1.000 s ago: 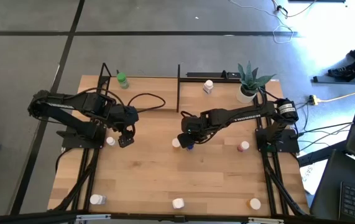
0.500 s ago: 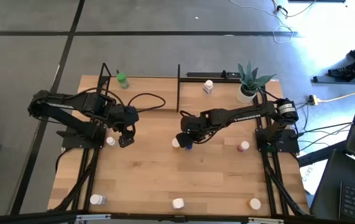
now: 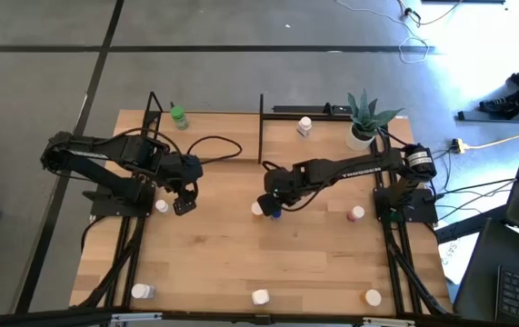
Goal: Pick and place medicine bottles onto shelf by color
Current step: Put the blue pill bottle on the shelf
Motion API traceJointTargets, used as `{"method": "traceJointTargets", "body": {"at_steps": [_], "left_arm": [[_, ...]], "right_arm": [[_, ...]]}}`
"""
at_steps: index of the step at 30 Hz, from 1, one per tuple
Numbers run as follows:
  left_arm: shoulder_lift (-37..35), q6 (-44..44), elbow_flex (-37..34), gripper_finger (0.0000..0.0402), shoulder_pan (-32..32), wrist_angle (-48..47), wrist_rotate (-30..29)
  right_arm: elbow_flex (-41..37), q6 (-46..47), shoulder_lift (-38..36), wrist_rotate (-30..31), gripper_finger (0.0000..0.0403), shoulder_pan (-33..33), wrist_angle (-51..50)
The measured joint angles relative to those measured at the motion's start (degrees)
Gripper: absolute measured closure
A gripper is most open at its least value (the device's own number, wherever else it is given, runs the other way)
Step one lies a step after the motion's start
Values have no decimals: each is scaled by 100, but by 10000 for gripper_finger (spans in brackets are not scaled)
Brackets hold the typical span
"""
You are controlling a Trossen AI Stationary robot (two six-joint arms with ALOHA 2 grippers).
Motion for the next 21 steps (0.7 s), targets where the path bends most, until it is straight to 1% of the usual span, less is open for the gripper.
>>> {"method": "traceJointTargets", "body": {"at_steps": [3, 9, 21], "left_arm": [[0, -1, 0, 137, -2, 1, -2], [0, 0, 0, 137, -1, 2, -1], [-2, -2, 0, 137, -2, 24, -1]], "right_arm": [[16, 13, 0, 192, 152, 85, 13], [-6, 22, 0, 474, 148, 217, -5], [-10, -157, 200, 478, 148, 213, 171]]}}
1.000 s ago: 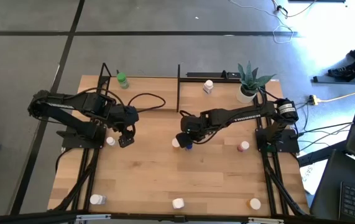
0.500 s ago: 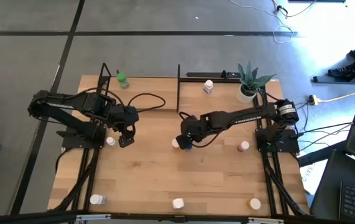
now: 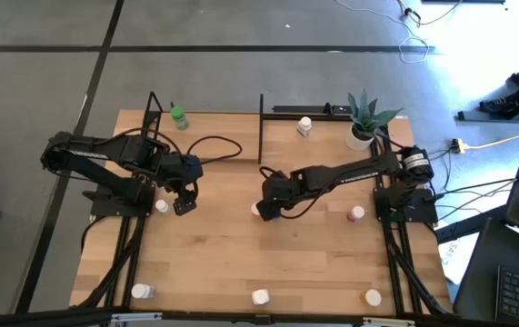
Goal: Pick and place medicine bottles onto shelf by color
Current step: Put the blue pill bottle on the shelf
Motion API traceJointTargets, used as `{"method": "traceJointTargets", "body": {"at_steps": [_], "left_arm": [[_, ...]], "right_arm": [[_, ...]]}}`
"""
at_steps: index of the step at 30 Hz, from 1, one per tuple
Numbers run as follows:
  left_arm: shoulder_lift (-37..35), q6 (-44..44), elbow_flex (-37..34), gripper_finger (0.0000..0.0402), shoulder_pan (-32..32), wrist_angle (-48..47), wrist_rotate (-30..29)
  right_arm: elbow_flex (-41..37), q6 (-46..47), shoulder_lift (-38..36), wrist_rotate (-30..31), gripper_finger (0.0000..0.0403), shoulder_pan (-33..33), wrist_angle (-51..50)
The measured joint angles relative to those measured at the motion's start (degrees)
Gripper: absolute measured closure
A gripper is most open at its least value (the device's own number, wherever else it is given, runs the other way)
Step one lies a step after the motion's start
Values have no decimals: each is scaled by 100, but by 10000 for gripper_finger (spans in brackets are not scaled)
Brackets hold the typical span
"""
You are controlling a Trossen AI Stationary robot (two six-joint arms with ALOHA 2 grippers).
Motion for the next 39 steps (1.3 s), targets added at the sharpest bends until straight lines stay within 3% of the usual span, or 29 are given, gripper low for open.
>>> {"method": "traceJointTargets", "body": {"at_steps": [18, 39], "left_arm": [[0, 0, 0, 137, 0, 131, 0], [0, 0, 0, 137, 1, 155, 1]], "right_arm": [[0, -311, 467, -120, 148, 0, 36], [0, -724, 475, -160, 148, -11, 185]]}}
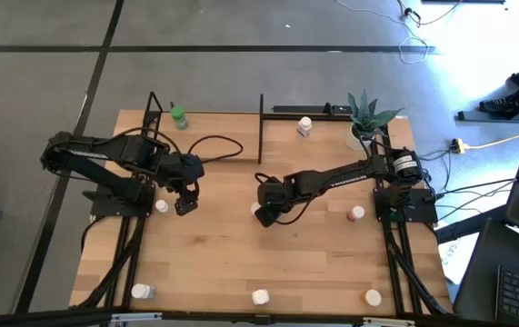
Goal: Pick and place medicine bottles onto shelf by color
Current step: Put the blue pill bottle on the shelf
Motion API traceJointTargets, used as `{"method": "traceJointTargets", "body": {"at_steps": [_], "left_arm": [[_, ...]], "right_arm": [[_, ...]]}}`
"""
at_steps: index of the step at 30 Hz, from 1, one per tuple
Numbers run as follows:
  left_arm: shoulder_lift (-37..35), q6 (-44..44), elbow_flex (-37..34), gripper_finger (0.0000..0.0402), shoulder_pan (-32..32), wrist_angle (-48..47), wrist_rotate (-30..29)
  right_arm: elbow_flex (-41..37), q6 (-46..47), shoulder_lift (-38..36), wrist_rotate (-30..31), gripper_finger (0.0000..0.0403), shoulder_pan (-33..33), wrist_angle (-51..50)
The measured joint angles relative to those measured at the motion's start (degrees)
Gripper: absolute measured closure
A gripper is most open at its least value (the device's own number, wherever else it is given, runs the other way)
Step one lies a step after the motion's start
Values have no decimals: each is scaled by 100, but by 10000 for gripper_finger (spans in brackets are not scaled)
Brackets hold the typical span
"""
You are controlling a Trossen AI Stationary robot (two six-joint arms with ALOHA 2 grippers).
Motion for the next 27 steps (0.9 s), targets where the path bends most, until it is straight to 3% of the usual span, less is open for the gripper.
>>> {"method": "traceJointTargets", "body": {"at_steps": [10, 19, 27], "left_arm": [[0, -2, 0, 137, 0, 1, 0], [0, -1, 0, 137, 0, 0, -1], [0, 0, 0, 137, -1, 1, -1]], "right_arm": [[0, 205, 0, 2, 150, -2, -221], [0, 276, 0, 24, 214, -2, -243], [26, -68, 0, 101, 215, -63, -284]]}}
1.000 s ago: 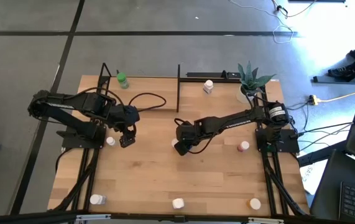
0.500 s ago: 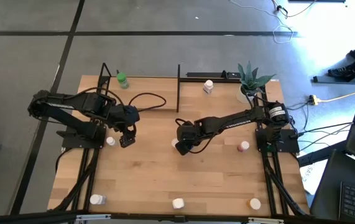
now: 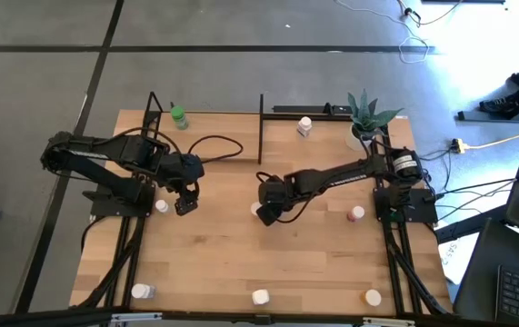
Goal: Pick and place medicine bottles onto shelf by color
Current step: Put the blue pill bottle on the shelf
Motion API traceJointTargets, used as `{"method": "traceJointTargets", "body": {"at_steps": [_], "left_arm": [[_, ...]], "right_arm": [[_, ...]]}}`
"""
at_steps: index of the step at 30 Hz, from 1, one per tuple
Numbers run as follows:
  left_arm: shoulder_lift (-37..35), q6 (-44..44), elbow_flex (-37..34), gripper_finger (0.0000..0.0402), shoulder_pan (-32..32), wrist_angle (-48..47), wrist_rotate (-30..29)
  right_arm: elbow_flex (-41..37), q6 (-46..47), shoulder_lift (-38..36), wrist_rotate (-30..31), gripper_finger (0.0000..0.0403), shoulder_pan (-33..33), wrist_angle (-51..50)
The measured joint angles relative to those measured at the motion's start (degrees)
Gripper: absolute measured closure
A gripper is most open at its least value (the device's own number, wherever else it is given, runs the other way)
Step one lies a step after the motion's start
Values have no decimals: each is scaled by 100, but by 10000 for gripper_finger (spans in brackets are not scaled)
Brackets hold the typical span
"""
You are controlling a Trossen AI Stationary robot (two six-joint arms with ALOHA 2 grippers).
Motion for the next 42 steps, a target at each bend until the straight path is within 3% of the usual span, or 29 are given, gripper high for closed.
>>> {"method": "traceJointTargets", "body": {"at_steps": [10, 19, 32, 42], "left_arm": [[0, -1, 0, 137, 2, -2, 1], [0, -1, 0, 137, 1, -2, 0], [0, 4, 0, 137, 0, 18, 0], [2, 304, 0, 137, -9, 484, -366]], "right_arm": [[1201, -1169, 0, -51, 215, -163, -905], [2268, -1960, 0, 312, 215, -166, -1730], [2976, -3125, 0, 689, 215, -250, -1571], [2986, -3902, 0, 706, 215, -282, -562]]}}
